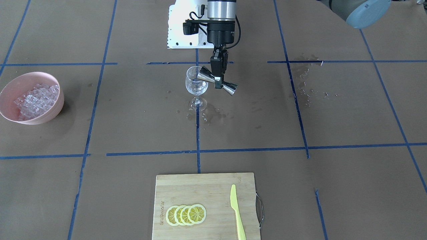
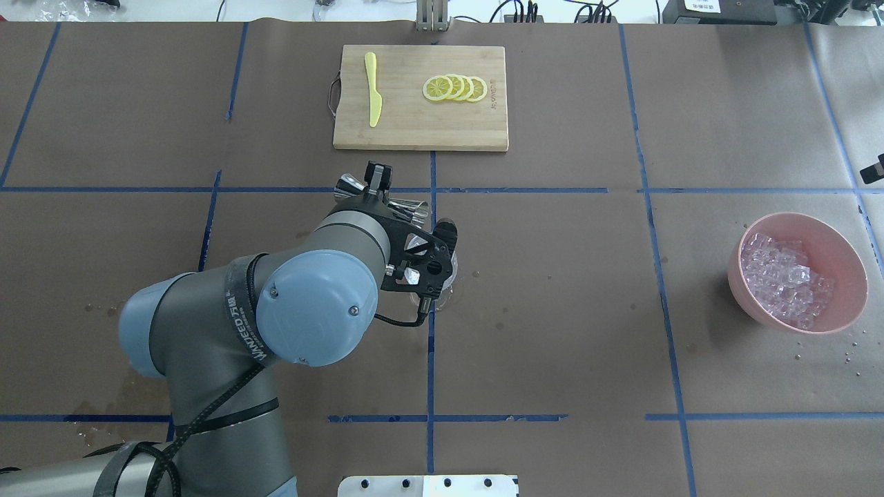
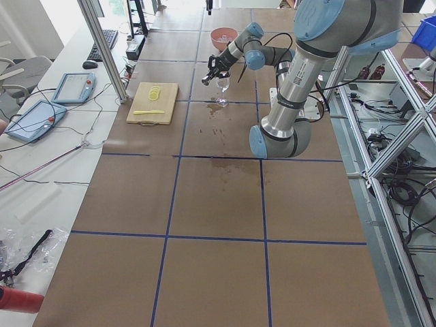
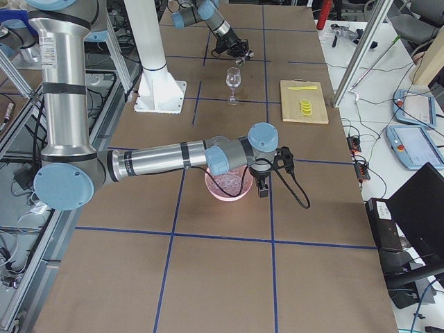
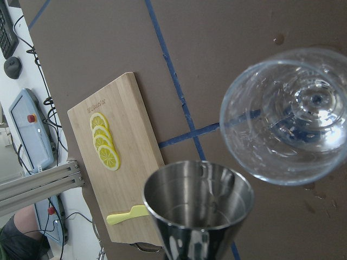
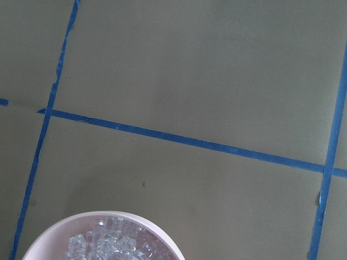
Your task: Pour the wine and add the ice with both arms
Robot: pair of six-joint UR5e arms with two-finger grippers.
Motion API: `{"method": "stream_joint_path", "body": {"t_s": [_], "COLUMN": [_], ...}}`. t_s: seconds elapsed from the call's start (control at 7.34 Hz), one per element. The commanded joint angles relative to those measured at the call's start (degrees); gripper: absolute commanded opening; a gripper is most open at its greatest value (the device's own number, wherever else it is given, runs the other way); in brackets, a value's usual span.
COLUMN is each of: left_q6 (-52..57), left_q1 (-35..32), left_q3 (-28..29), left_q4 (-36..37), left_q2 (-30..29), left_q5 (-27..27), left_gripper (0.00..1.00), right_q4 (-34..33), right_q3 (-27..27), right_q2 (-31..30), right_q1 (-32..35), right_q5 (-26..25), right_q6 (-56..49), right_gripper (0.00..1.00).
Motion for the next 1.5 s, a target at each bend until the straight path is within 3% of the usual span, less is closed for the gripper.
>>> {"method": "stream_joint_path", "body": {"t_s": [0.0, 0.27, 0.54, 0.68, 1.09, 1.23, 1.36], "left_q6": [-10.6, -18.9, -27.6, -33.7, -43.2, -50.3, -55.7], "left_q1": [-0.4, -1.1, -1.7, -1.7, -2.1, -2.1, -2.1], "left_q3": [-1.3, -1.5, -1.3, -1.0, -0.9, -0.9, 0.5], "left_q4": [-1.2, -13.2, -16.6, -23.0, -41.8, -50.8, -67.1], "left_q2": [1.8, 7.0, 9.6, 12.5, 27.9, 34.9, 45.0], "left_q5": [0.9, 1.0, 0.9, 0.8, 1.1, 1.0, 1.1], "left_gripper": [0.00, 0.00, 0.00, 0.00, 0.00, 0.00, 0.00], "right_q4": [0.0, 0.0, 0.2, 0.2, 0.2, 0.2, 0.2], "right_q3": [0.4, 1.9, 5.2, 6.2, 6.2, 6.2, 6.1], "right_q2": [0.4, 0.7, 0.8, 0.8, 0.9, 0.9, 0.9], "right_q1": [-0.8, -2.2, -5.2, -6.5, -6.9, -6.9, -6.9], "right_q5": [-0.1, -0.1, -0.3, -0.4, -0.5, -0.6, -0.7], "right_q6": [2.0, 5.5, 13.0, 15.6, 16.1, 16.0, 16.0], "right_gripper": [1.00, 1.00, 1.00, 1.00, 1.00, 1.00, 1.00]}}
